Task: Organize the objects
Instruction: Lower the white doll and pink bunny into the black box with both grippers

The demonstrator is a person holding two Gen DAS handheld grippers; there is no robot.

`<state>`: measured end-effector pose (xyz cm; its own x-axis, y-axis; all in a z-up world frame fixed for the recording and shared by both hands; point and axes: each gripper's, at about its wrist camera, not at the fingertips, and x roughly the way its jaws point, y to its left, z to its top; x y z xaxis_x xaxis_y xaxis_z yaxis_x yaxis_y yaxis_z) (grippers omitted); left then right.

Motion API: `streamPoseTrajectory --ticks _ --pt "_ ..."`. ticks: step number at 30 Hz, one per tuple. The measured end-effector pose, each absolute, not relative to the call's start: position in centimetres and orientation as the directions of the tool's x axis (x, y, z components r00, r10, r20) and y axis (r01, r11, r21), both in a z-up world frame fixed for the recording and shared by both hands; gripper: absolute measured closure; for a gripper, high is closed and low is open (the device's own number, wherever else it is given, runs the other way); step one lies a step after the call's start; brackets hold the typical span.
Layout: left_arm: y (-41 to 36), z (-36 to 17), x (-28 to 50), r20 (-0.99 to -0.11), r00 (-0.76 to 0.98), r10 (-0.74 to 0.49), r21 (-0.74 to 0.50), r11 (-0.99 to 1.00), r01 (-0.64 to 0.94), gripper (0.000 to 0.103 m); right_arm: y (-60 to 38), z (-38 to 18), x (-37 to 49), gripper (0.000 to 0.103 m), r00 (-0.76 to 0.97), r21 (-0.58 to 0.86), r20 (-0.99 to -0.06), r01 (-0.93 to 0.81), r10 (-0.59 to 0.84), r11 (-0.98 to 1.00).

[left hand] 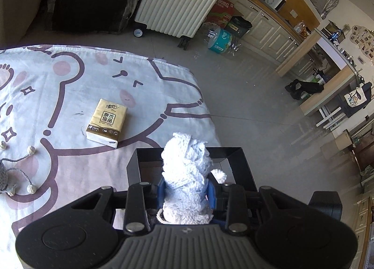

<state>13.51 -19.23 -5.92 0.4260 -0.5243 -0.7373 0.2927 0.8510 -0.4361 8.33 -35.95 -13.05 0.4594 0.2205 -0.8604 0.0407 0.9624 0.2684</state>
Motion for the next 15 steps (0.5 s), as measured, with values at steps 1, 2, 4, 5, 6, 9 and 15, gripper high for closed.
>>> streamPoseTrajectory --ticks 1,2,4,5,6,9,15 --pt "-19.3 -6.1 13.6 -0.737 0.428 -0.523 -0.436 0.852 0.291 0.067 -35.9 -13.3 8.3 0.072 0.452 0.267 -0.864 0.042 0.22 0.963" --pt "-19.5 -6.3 13.7 -0.736 0.431 -0.523 -0.436 0.852 0.289 0.067 -35.8 -13.6 8.3 0.072 0.448 0.264 -0.867 0.042 0.218 0.964" --pt "-19.7 -6.8 14.0 -0.737 0.429 -0.523 -0.44 0.852 0.282 0.067 -35.6 -13.7 8.3 0.072 0.452 0.261 -0.865 0.034 0.218 0.965" --pt "-19.9 -7.0 14.1 -0.738 0.426 -0.523 -0.443 0.852 0.278 0.067 -35.6 -13.7 8.3 0.072 0.452 0.261 -0.865 0.035 0.218 0.965" --pt "-20.0 -7.2 14.2 -0.74 0.422 -0.523 -0.447 0.852 0.273 0.067 -35.6 -13.7 8.3 0.072 0.451 0.26 -0.866 0.035 0.217 0.965" --pt "-20.5 -7.9 14.5 -0.745 0.416 -0.522 -0.45 0.853 0.264 0.067 -35.3 -13.6 8.1 0.071 0.448 0.255 -0.867 0.024 0.217 0.967" --pt "-21.2 -9.2 14.8 -0.765 0.419 -0.488 -0.413 0.872 0.262 0.067 -36.1 -12.8 7.5 0.066 0.44 0.285 -0.866 0.046 0.237 0.957"
